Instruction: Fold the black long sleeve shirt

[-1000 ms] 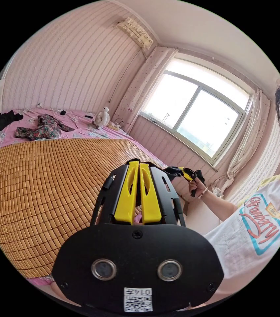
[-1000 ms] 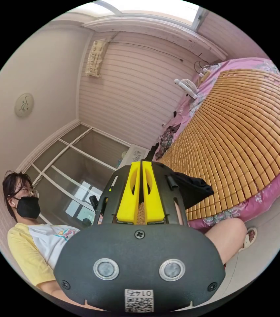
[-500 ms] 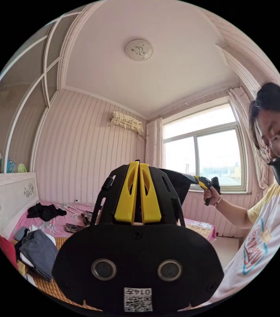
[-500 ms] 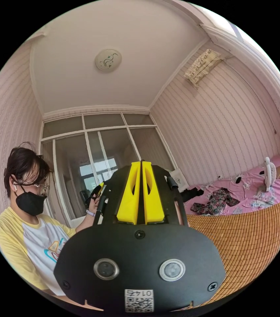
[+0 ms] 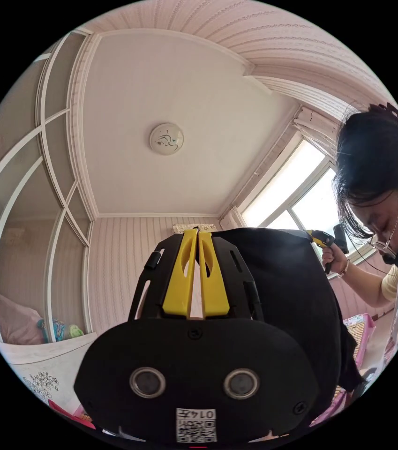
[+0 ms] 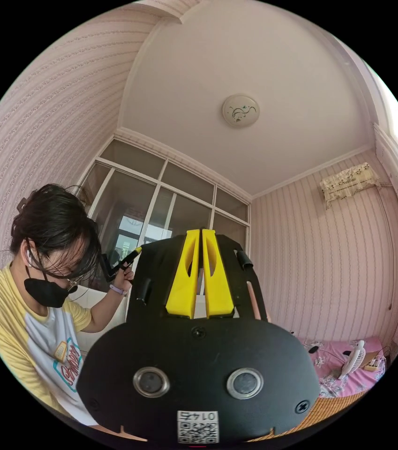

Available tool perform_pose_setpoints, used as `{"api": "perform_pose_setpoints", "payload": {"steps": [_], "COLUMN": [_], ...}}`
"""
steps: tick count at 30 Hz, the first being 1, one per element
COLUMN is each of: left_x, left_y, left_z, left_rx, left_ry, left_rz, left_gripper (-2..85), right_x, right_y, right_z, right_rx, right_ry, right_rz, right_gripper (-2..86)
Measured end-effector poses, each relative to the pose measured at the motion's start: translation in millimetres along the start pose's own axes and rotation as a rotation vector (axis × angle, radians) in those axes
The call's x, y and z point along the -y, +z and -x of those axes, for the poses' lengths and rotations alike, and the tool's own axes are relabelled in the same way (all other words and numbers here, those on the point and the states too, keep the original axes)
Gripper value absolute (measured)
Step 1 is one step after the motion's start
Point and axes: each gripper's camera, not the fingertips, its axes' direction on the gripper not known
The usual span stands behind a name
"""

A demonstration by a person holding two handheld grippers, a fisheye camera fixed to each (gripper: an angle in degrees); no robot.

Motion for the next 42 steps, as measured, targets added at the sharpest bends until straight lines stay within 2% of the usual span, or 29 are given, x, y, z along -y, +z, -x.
{"api": "perform_pose_setpoints", "payload": {"steps": [3, 5, 6, 8, 9, 11, 15, 20, 23, 25, 28, 32, 34, 36, 38, 42], "left_x": [-18.2, -65.7, -81.5, -164.4, -186.2, -250.8, -272.8, -220.4, -214.1, -240.4, -330.3, -499.5, -564.3, -620.6, -684.0, -739.3], "left_y": [38.7, 94.6, 110.0, 173.1, 185.8, 223.6, 264.2, 295.0, 283.1, 270.3, 246.4, 178.8, 142.1, 106.4, 63.7, 19.1], "left_z": [12.5, 35.9, 41.6, 65.3, 71.0, 74.8, 69.7, 111.5, 106.0, 102.9, 98.9, 69.0, 50.5, 40.1, 34.3, 21.2], "left_rx": [0.022, 0.025, 0.03, 0.036, 0.032, 0.035, 0.043, 0.051, 0.035, 0.005, -0.062, -0.121, -0.098, -0.064, -0.038, -0.027], "left_ry": [-0.015, -0.087, -0.103, -0.227, -0.281, -0.346, -0.234, -0.304, -0.234, -0.226, -0.241, -0.332, -0.371, -0.476, -0.69, -0.79], "left_rz": [0.071, 0.247, 0.303, 0.543, 0.595, 0.743, 0.772, 0.556, 0.47, 0.488, 0.679, 1.07, 1.208, 1.307, 1.417, 1.571], "left_gripper": [-0.7, -0.7, -0.7, -0.7, -0.7, -0.7, -0.7, -0.7, -0.7, -0.7, -0.7, -0.7, -0.7, -0.7, -0.7, -0.7], "right_x": [-33.7, -68.7, -97.7, -150.9, -186.4, -223.1, -225.2, -165.4, -170.0, -199.3, -289.4, -464.2, -538.5, -623.6, -670.2, -727.6], "right_y": [34.6, 60.9, 77.9, 94.4, 98.1, 99.5, 109.0, 124.3, 119.0, 110.6, 87.5, 56.0, 41.7, 24.0, 15.5, 1.1], "right_z": [-35.9, -75.3, -111.9, -174.9, -210.9, -245.5, -284.4, -286.9, -277.6, -277.5, -287.0, -295.8, -293.3, -288.1, -284.5, -275.8], "right_rx": [-0.086, -0.141, -0.178, -0.165, -0.163, -0.194, -0.227, -0.117, -0.064, -0.052, -0.105, -0.196, -0.239, -0.372, -0.458, -0.539], "right_ry": [0.052, 0.119, 0.222, 0.458, 0.601, 0.699, 0.661, 0.405, 0.315, 0.287, 0.338, 0.588, 0.73, 0.925, 1.032, 1.15], "right_rz": [0.122, 0.251, 0.351, 0.424, 0.43, 0.416, 0.36, 0.189, 0.15, 0.195, 0.345, 0.659, 0.753, 0.87, 0.975, 1.098], "right_gripper": [0.5, 0.5, 0.5, 0.6, 0.6, 0.5, 0.5, 0.5, 0.5, 0.5, 0.5, 0.6, 0.6, 0.6, 0.6, 0.6]}}
